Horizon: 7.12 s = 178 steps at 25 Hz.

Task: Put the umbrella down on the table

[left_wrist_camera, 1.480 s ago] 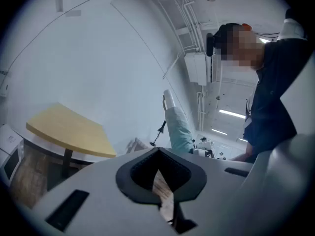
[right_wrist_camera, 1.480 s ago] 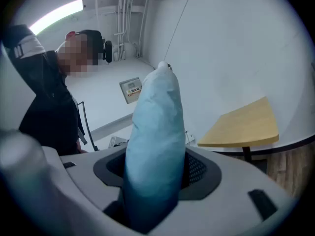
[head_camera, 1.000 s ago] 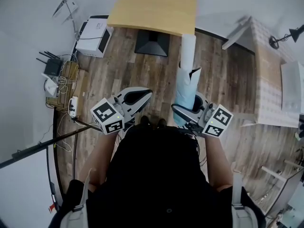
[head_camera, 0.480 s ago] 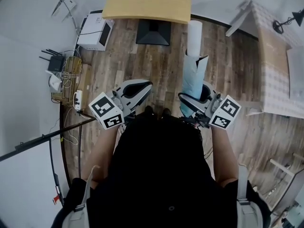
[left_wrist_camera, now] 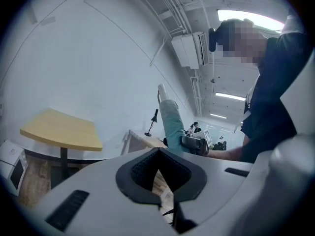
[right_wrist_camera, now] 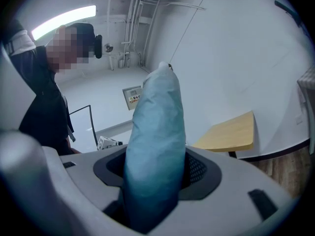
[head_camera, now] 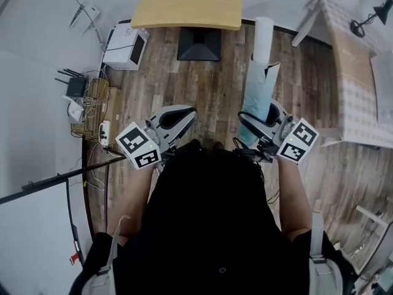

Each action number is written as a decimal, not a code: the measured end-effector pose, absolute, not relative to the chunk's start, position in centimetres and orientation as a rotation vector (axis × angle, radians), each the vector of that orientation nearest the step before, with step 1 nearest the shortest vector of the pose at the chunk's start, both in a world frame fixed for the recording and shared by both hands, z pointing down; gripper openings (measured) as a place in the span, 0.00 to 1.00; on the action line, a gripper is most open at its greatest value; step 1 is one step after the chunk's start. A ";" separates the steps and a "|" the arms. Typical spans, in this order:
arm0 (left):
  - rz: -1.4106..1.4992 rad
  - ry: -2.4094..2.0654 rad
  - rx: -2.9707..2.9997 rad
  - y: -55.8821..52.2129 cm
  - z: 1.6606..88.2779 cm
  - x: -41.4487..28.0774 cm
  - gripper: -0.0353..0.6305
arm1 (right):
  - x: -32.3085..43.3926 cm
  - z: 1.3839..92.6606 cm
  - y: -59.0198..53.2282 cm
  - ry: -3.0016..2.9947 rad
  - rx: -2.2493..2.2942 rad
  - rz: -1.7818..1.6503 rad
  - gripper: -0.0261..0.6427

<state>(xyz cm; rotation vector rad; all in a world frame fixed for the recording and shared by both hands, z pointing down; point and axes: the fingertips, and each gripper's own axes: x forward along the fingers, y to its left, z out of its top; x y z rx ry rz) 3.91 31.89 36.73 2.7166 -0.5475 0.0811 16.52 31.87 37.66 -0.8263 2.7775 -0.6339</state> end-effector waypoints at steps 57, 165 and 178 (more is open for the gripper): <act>0.000 -0.546 2.673 26.8 38.1 -2.5 0.07 | 10.4 37.9 27.0 2.726 -0.792 -0.719 0.45; -0.085 -0.272 2.646 -34.0 39.9 -5.4 0.07 | 9.2 35.1 -31.7 2.563 -1.192 -0.797 0.45; -0.076 -0.438 2.534 -38.9 43.1 -0.9 0.07 | 13.0 38.0 -36.7 2.673 -1.048 -0.882 0.45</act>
